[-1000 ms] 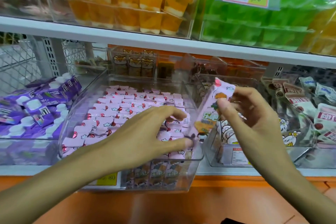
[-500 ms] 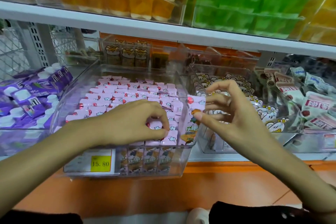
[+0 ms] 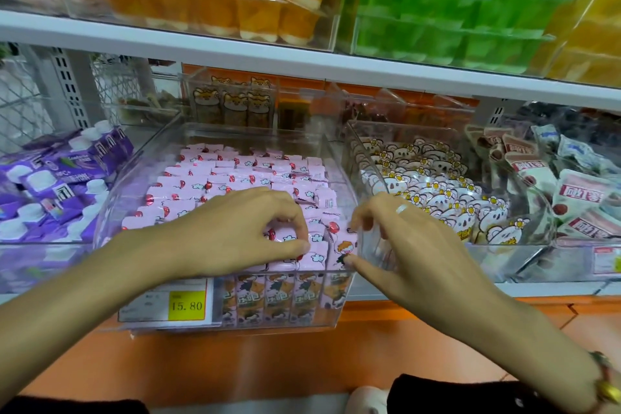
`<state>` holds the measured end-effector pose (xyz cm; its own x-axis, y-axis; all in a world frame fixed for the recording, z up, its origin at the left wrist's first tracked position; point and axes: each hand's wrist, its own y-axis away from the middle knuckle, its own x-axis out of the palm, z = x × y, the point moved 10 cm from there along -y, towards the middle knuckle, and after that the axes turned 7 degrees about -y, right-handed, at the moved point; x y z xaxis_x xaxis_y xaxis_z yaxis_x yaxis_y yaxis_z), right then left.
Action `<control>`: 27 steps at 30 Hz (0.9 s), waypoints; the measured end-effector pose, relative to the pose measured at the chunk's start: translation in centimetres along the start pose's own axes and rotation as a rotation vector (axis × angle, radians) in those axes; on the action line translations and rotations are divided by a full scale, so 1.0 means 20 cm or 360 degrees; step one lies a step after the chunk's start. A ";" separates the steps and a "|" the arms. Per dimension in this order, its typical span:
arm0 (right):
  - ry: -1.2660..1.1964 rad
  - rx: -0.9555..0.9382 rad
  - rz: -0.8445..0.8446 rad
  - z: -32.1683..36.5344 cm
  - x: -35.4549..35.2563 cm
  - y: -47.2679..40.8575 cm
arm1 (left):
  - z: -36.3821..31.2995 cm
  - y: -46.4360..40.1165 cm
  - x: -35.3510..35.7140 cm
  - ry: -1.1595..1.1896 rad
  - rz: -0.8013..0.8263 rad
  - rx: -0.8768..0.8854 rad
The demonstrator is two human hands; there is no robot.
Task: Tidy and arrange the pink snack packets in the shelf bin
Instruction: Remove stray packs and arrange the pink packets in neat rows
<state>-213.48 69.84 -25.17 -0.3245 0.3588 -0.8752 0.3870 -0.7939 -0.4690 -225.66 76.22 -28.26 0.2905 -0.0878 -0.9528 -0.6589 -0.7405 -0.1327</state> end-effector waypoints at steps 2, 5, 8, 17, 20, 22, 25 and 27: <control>0.0014 0.0058 0.0007 -0.03 0.01 -0.01 | 0.00 0.01 -0.01 -0.0089 -0.0058 -0.0024; 0.0064 0.0019 0.0158 -0.03 0.04 -0.05 | -0.01 0.01 -0.02 -0.0070 -0.0154 -0.0083; 0.0159 -0.0082 0.0206 0.01 0.03 -0.09 | -0.01 0.01 -0.02 -0.0034 -0.0164 -0.0098; 0.0078 -0.0288 -0.0065 0.09 0.00 -0.04 | 0.01 0.02 -0.02 0.0051 -0.0172 -0.0133; 0.0098 -0.0323 -0.0158 0.10 -0.01 0.01 | 0.00 0.03 -0.03 0.0038 -0.0173 -0.0123; 0.0158 -0.0368 -0.0098 0.11 0.01 0.02 | 0.00 0.03 -0.03 0.0028 -0.0180 -0.0123; 0.0165 -0.0394 0.0098 0.13 0.06 0.02 | -0.01 0.04 -0.03 -0.0013 -0.0172 -0.0129; 0.0154 -0.0369 0.0235 0.14 0.10 0.02 | -0.02 0.04 -0.04 -0.0063 -0.0205 -0.0110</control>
<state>-216.36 68.92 -26.74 -0.1703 0.3016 -0.9381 0.6147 -0.7116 -0.3403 -226.17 75.35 -27.54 0.3410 0.0362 -0.9394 -0.5683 -0.7881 -0.2366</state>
